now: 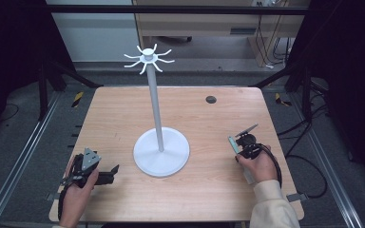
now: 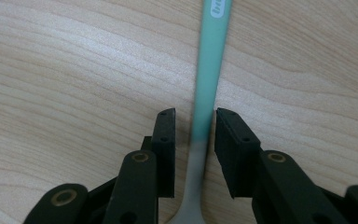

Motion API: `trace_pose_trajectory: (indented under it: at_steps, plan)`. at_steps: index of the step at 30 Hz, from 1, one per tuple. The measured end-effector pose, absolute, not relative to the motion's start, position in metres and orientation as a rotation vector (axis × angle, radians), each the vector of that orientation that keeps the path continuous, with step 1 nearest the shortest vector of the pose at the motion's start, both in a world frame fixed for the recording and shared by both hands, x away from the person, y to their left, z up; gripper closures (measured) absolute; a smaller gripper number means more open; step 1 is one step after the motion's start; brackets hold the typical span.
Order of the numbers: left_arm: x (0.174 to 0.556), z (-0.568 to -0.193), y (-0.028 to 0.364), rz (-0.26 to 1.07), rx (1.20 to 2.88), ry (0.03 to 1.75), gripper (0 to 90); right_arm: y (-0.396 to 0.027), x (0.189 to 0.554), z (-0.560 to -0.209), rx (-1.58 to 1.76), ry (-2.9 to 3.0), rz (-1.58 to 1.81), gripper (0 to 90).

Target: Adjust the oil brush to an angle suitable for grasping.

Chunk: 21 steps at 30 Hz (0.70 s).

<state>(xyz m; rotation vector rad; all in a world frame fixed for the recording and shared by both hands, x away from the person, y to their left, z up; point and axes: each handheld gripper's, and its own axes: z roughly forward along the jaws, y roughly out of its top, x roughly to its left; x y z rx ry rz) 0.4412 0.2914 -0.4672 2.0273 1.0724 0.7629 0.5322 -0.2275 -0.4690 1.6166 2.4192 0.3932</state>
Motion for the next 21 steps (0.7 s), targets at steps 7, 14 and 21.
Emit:
trace_pose_trajectory:
  at_steps: [7,14,21]
  plan:
    - [0.4416,-0.4674,0.2908,0.767,2.031,1.068,2.9,-0.2283,0.5331,-0.4692,1.633,2.422,0.398,73.9]
    - [0.4415,-0.4679,0.2886,0.763,2.036,1.064,2.9,-0.2287,0.5337,-0.4692,1.639,2.423,0.397,76.4]
    - [0.4415,-0.4677,0.2884,0.764,2.036,1.064,2.9,-0.2301,0.5344,-0.4691,1.652,2.413,0.402,79.8]
